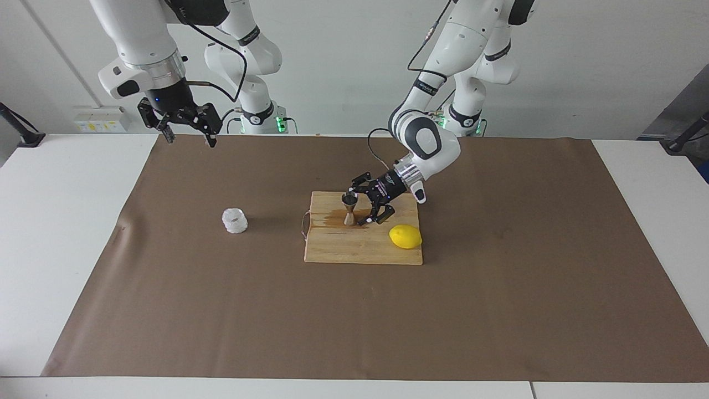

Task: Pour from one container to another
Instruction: 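Lower the metal cup onto the board and open the left gripper, then withdraw the left gripper while the right gripper reaches the white cup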

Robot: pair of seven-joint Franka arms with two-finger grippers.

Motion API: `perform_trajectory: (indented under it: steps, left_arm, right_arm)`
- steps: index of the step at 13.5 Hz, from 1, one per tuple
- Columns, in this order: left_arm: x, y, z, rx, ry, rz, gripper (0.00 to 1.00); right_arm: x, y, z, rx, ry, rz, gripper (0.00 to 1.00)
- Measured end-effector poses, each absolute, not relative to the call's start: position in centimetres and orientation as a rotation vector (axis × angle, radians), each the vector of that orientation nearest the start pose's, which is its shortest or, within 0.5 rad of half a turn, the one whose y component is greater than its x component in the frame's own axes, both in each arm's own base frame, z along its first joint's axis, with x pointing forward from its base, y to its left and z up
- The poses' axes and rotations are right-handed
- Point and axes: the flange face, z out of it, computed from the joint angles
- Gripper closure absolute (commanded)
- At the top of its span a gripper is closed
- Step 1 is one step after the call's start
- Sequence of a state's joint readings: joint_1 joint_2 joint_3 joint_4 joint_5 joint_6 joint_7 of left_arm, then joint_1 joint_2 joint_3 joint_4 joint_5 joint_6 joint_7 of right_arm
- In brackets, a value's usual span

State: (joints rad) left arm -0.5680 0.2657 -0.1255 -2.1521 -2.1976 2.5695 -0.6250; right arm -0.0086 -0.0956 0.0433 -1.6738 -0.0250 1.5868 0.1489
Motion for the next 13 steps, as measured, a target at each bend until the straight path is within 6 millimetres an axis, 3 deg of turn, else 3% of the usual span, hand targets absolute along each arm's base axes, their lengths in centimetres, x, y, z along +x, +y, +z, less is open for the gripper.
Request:
perform_trajectory:
  steps: [10, 13]
  left_arm:
    - [44.7, -34.8, 28.4, 1.341, 1.682, -0.759, 0.0]
    - [45.7, -33.9, 29.5, 1.347, 1.688, -0.761, 0.0]
  right_arm:
    - [52.4, 1.7, 62.9, -3.165, 0.178, -0.009, 0.0]
    - [52.0, 1.7, 63.3, -3.17, 0.089, -0.006, 0.0]
